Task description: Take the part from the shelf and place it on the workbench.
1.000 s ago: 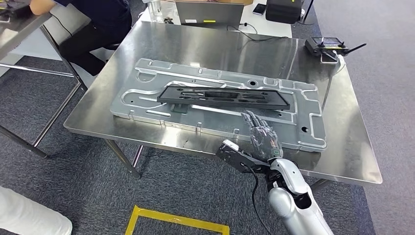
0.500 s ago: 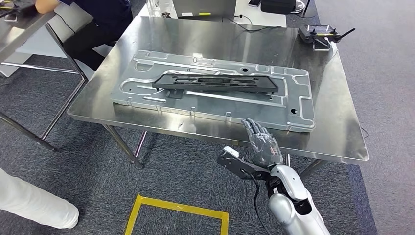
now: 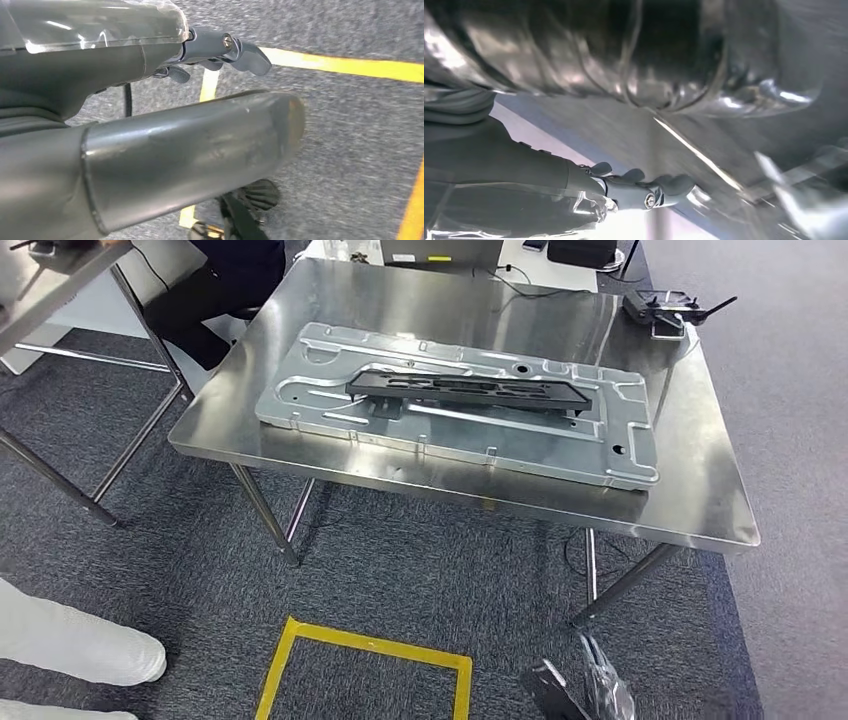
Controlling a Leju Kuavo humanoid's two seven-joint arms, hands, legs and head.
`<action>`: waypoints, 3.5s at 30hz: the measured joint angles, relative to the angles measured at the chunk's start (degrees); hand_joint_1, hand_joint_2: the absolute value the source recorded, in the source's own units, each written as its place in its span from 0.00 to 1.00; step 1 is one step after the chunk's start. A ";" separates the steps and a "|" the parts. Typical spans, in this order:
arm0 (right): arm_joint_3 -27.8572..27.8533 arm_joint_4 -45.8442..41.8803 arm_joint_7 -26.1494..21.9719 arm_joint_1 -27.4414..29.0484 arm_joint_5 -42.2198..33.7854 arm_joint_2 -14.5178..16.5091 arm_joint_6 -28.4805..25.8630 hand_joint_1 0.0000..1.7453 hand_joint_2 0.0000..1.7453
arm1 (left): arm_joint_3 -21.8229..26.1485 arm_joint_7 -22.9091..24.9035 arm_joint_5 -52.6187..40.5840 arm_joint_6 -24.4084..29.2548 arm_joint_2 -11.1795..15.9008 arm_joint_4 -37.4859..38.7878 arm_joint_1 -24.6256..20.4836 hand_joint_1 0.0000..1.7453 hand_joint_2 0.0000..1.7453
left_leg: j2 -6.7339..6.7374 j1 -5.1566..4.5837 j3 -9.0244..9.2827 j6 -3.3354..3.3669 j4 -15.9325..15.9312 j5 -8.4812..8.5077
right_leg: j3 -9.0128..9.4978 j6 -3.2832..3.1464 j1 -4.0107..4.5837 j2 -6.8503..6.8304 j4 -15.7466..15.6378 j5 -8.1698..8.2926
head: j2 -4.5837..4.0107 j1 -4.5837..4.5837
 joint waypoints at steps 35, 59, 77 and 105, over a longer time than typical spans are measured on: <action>-37.22 18.94 11.83 14.39 -10.79 23.65 26.75 0.00 0.00 | 0.07 -1.22 -2.36 3.33 -0.92 -0.04 0.13 0.00 0.00 | -2.56 -0.83 2.78 -0.24 -0.71 -1.56 | 9.49 -1.41 0.32 1.94 -12.54 4.28 | 0.01 -0.17; -38.92 17.81 14.77 15.51 -13.95 24.26 28.48 0.00 0.00 | 0.08 -2.49 -3.59 5.88 -1.14 0.26 0.33 0.00 0.00 | 0.48 0.14 3.50 -0.59 -0.54 -2.54 | 7.41 -0.14 -0.29 -0.84 -8.52 -0.15 | 0.01 -0.30; -46.73 18.38 -2.66 12.91 -3.42 24.36 26.65 0.00 0.00 | 0.09 -4.82 -4.10 6.88 -1.18 0.38 0.41 0.00 0.00 | -0.38 0.04 -5.01 -3.58 16.00 -9.69 | 9.60 -3.17 -0.35 -2.72 -17.02 6.73 | 0.00 -0.56; -58.00 26.76 -9.89 3.85 9.65 24.59 21.70 0.00 0.00 | 0.10 -6.22 -7.75 1.59 -1.20 -2.62 0.56 0.00 0.00 | -1.27 -0.14 -2.73 -2.82 9.63 -7.22 | 11.12 -3.60 -0.32 -0.40 -20.24 8.52 | 0.01 -0.65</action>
